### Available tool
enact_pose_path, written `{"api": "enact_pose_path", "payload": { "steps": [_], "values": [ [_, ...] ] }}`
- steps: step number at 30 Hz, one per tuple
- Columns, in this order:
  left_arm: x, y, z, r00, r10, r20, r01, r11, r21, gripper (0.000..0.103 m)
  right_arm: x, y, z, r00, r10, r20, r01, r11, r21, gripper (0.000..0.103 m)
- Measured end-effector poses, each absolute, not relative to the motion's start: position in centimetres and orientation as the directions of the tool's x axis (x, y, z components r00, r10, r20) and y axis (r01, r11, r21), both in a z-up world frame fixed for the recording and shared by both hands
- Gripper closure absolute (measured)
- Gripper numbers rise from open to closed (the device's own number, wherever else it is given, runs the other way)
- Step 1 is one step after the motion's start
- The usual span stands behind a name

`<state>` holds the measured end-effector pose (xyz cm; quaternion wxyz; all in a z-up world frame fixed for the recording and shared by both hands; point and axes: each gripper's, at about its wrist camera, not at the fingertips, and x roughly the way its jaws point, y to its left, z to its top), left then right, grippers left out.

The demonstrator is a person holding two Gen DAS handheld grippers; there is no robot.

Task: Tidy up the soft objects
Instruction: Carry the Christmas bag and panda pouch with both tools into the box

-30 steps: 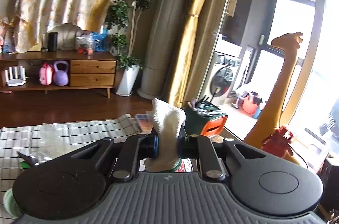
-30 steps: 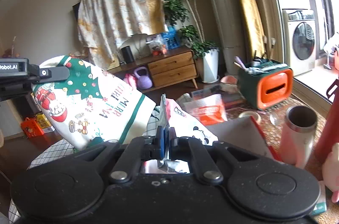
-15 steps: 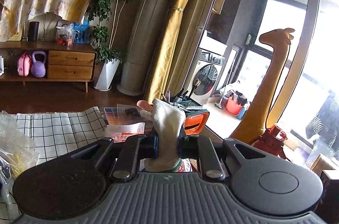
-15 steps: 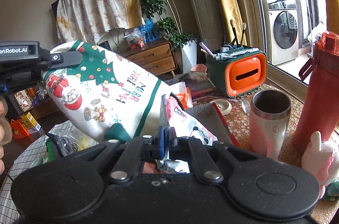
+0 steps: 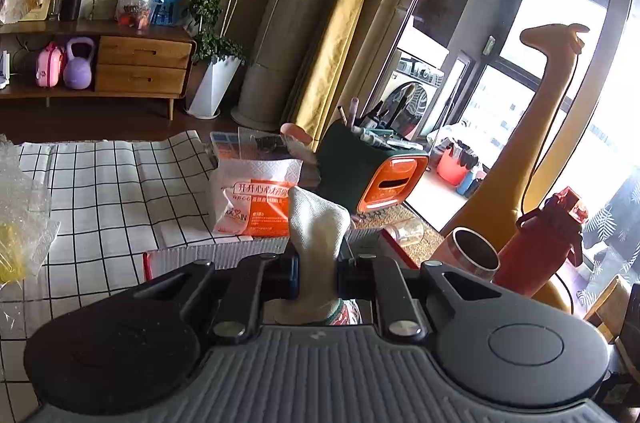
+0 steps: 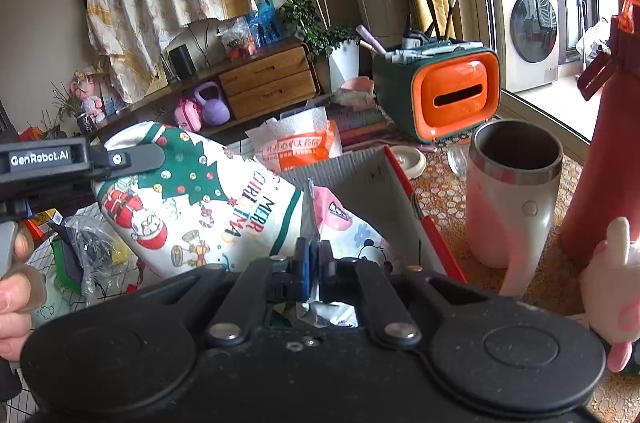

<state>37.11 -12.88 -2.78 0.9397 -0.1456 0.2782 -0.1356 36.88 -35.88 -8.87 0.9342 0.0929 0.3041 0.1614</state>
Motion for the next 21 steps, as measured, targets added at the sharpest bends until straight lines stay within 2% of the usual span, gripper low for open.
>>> {"api": "enact_pose_path", "payload": {
  "steps": [9,16,21],
  "values": [
    [37.4,-13.2,-6.4,0.742,-0.332,-0.582,0.186,0.937,-0.297,0.087,37.7,-34.6,-10.9,0.732,0.343,-0.589,-0.252,0.939,0.234,0.099],
    [38.1,-13.6,-7.8,0.692,-0.273,-0.668,0.173,0.962,-0.213,0.088,37.9,-32.9,-12.1,0.702,0.356,-0.618,-0.275,0.935,0.226,0.098],
    [37.5,-14.0,-7.8,0.691,-0.236,-0.684,0.199,0.971,-0.134,0.088,37.7,-31.9,-13.3,0.674,0.365,-0.642,-0.294,0.93,0.22,0.096]
  ]
}}
